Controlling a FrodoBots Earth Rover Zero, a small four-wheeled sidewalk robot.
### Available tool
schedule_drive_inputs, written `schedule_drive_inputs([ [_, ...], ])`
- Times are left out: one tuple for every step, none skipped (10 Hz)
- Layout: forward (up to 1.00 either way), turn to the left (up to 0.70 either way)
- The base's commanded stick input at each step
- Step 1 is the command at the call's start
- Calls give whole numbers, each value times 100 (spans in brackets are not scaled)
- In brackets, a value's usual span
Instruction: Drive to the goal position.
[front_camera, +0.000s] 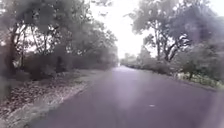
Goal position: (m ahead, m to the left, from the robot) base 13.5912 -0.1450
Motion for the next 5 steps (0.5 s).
schedule_drive_inputs([
  [100,-8],
  [100,-33],
  [100,-40],
  [100,-32],
  [100,-24],
])
